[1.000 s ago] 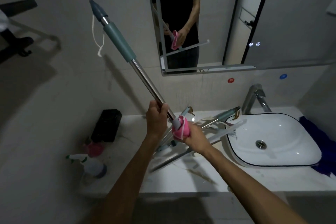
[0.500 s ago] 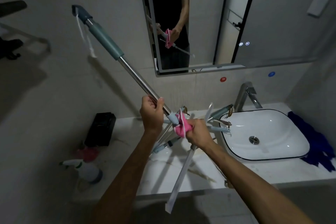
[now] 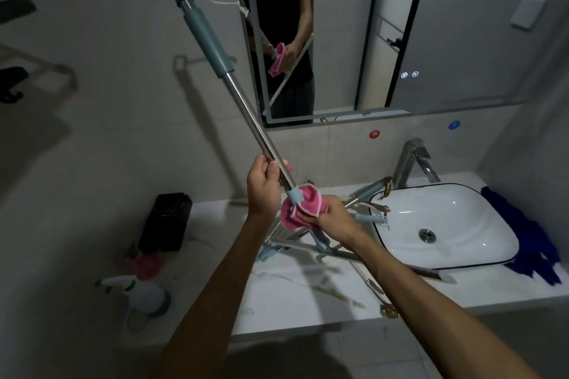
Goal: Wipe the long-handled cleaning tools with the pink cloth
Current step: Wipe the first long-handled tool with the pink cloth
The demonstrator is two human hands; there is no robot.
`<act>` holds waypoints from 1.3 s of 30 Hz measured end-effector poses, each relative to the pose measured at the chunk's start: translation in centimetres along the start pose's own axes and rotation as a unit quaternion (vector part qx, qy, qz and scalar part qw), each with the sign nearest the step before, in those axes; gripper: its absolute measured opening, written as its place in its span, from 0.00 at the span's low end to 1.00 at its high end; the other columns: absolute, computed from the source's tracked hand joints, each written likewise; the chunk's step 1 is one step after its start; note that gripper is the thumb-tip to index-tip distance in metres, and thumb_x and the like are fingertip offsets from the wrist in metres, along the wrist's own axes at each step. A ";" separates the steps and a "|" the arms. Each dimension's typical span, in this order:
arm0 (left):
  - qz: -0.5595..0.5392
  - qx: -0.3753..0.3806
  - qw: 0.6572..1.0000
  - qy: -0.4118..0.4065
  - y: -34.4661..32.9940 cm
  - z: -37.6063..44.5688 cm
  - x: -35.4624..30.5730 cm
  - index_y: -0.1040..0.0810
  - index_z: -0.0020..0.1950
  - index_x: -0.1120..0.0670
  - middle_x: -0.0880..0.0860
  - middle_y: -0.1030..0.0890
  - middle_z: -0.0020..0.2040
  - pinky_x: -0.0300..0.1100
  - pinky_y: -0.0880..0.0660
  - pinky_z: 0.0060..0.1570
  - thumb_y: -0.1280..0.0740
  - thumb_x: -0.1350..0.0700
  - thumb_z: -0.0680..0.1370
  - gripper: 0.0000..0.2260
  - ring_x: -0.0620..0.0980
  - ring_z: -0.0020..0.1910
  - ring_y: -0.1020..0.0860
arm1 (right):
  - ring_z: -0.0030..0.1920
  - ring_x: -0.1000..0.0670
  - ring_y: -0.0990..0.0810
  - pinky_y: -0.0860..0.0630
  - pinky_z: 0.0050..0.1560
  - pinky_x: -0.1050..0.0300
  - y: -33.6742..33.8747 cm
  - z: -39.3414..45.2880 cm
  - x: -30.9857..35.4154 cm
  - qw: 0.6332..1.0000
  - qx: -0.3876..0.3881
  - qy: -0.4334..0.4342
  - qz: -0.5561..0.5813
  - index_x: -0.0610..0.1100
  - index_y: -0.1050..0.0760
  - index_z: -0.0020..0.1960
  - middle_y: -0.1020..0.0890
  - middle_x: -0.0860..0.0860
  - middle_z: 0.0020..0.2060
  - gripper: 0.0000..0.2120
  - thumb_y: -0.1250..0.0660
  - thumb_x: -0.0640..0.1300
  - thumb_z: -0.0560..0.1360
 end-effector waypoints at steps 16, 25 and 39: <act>0.047 -0.089 0.994 -0.039 -0.1 0.5 0.6 0.28 0.54 0.53 0.47 0.19 0.46 0.36 0.22 0.49 0.35 0.64 0.81 0.07 0.39 0.45 0.19 | 0.32 0.48 0.19 0.21 0.37 0.52 -0.2 3.4 -2.5 0.963 -0.122 0.037 -0.236 0.43 0.16 0.42 0.16 0.47 0.34 0.15 0.28 0.56 0.74; 0.057 -0.166 0.984 -0.026 1.7 1.2 0.7 0.27 0.52 0.49 0.54 0.16 0.48 0.52 0.18 0.50 0.39 0.60 0.81 0.06 0.49 0.47 0.16 | 0.32 0.51 0.21 0.24 0.34 0.57 -1.7 3.7 -4.0 0.964 -0.054 0.034 -0.260 0.41 0.19 0.42 0.16 0.47 0.35 0.08 0.23 0.44 0.71; 0.080 -0.030 0.991 0.103 2.9 1.2 2.6 0.34 0.69 0.56 0.56 0.18 0.54 0.47 0.17 0.49 0.35 0.67 0.78 0.21 0.43 0.46 0.18 | 0.33 0.51 0.18 0.19 0.36 0.52 -1.6 3.5 -5.0 0.990 -0.004 0.035 -0.140 0.46 0.18 0.38 0.16 0.50 0.33 0.09 0.28 0.41 0.77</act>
Point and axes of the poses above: each hand's wrist, its own z-axis towards the middle knuckle, its own y-axis out of the back of the hand, x = y × z, the point moved 2 cm from there along z, towards the middle knuckle
